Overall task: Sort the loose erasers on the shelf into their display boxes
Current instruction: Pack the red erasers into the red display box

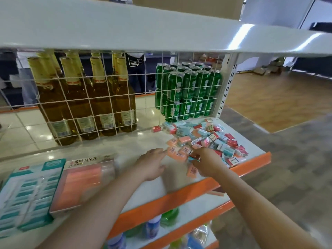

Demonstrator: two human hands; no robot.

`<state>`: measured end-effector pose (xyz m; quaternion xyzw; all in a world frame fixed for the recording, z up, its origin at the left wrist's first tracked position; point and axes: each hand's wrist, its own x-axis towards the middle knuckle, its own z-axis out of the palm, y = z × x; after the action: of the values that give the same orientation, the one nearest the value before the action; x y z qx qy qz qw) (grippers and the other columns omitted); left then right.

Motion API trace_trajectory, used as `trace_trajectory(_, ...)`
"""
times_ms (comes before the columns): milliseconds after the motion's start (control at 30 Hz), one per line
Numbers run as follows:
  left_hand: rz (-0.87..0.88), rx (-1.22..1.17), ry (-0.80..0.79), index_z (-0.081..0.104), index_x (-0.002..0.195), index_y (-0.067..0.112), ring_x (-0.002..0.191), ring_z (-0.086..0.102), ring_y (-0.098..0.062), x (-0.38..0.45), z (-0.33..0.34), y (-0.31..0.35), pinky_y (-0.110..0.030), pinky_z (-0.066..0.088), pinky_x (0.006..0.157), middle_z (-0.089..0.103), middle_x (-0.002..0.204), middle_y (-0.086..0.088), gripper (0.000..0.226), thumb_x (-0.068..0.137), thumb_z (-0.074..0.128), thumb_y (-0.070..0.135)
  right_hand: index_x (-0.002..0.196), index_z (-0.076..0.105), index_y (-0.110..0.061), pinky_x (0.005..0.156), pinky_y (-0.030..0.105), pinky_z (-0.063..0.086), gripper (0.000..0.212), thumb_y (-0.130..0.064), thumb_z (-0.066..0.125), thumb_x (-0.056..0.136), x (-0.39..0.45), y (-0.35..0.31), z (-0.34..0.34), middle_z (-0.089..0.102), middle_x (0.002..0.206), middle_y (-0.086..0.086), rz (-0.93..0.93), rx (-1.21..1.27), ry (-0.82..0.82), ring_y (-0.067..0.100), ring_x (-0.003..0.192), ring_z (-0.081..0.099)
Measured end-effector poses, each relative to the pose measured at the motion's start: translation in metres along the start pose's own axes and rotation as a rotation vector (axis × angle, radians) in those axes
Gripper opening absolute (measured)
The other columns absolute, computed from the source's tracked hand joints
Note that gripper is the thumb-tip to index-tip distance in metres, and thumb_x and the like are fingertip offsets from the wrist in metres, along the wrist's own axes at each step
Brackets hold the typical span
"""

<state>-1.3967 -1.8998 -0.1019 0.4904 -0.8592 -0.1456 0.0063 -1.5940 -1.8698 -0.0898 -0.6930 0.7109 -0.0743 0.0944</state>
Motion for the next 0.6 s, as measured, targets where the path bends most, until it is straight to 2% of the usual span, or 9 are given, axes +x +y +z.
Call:
trace_trajectory(67, -0.031, 0.028, -0.016, 0.01, 0.15, 0.022, 0.144, 0.012, -0.02, 0.012, 0.005, 0.004, -0.035, 0.019, 0.116, 0.011, 0.158, -0.001, 0.065, 0.096, 0.043, 0.036, 0.116, 0.062, -0.012, 0.077, 0.031, 0.05, 0.028, -0.018, 0.051, 0.091, 0.005, 0.003, 0.003, 0.062, 0.114, 0.006, -0.022, 0.005, -0.008, 0.023, 0.096, 0.06)
trace_trajectory(167, -0.067, 0.078, -0.055, 0.006, 0.15, 0.023, 0.146, 0.004, -0.022, 0.027, 0.009, 0.01, -0.037, 0.015, 0.118, 0.0, 0.159, 0.004, 0.064, 0.097, 0.038, 0.04, 0.117, 0.061, -0.012, 0.082, 0.031, 0.048, 0.03, -0.018, 0.051, 0.09, 0.014, 0.006, 0.006, 0.057, 0.119, 0.008, -0.074, 0.012, -0.008, 0.025, 0.1, 0.057)
trace_trajectory(367, -0.062, 0.167, -0.088, 0.007, 0.15, 0.025, 0.146, 0.001, -0.02, 0.037, 0.018, 0.009, -0.037, 0.012, 0.117, 0.0, 0.158, 0.011, 0.062, 0.097, 0.036, 0.037, 0.116, 0.061, -0.015, 0.077, 0.029, 0.043, 0.031, -0.021, 0.05, 0.088, 0.027, 0.006, 0.016, 0.053, 0.118, 0.006, -0.145, 0.0, -0.001, 0.02, 0.097, 0.049)
trace_trajectory(433, -0.056, 0.176, -0.03, 0.014, 0.15, 0.025, 0.145, 0.009, -0.018, 0.035, 0.019, 0.006, -0.035, 0.017, 0.115, 0.008, 0.158, 0.01, 0.061, 0.096, 0.039, 0.038, 0.116, 0.062, -0.016, 0.077, 0.03, 0.045, 0.032, -0.021, 0.049, 0.087, 0.031, 0.005, 0.019, 0.052, 0.119, 0.006, -0.16, -0.011, -0.01, 0.021, 0.1, 0.05)
trace_trajectory(500, -0.066, 0.13, 0.067, 0.034, 0.143, 0.025, 0.139, 0.027, -0.019, 0.031, 0.018, 0.001, -0.031, 0.029, 0.108, 0.028, 0.153, 0.006, 0.05, 0.095, 0.043, 0.036, 0.114, 0.065, -0.017, 0.084, 0.033, 0.048, 0.032, -0.026, 0.048, 0.089, 0.034, 0.001, 0.023, 0.051, 0.119, 0.008, -0.16, -0.028, -0.013, 0.025, 0.108, 0.051)
trace_trajectory(533, -0.086, 0.1, 0.117, 0.045, 0.134, 0.024, 0.131, 0.039, -0.021, 0.028, 0.016, -0.002, -0.029, 0.035, 0.101, 0.04, 0.145, 0.003, 0.042, 0.094, 0.046, 0.036, 0.112, 0.066, -0.017, 0.085, 0.034, 0.048, 0.032, -0.029, 0.047, 0.09, 0.035, -0.002, 0.025, 0.05, 0.119, 0.008, -0.152, -0.034, -0.003, 0.026, 0.11, 0.051)
trace_trajectory(600, -0.176, 0.054, 0.171, 0.056, 0.118, 0.018, 0.116, 0.052, -0.024, 0.023, 0.011, -0.007, -0.029, 0.041, 0.087, 0.056, 0.126, -0.003, 0.034, 0.091, 0.052, 0.037, 0.11, 0.066, -0.016, 0.083, 0.032, 0.046, 0.034, -0.037, 0.045, 0.092, 0.035, -0.008, 0.029, 0.048, 0.119, 0.008, -0.138, -0.044, 0.012, 0.026, 0.11, 0.05)
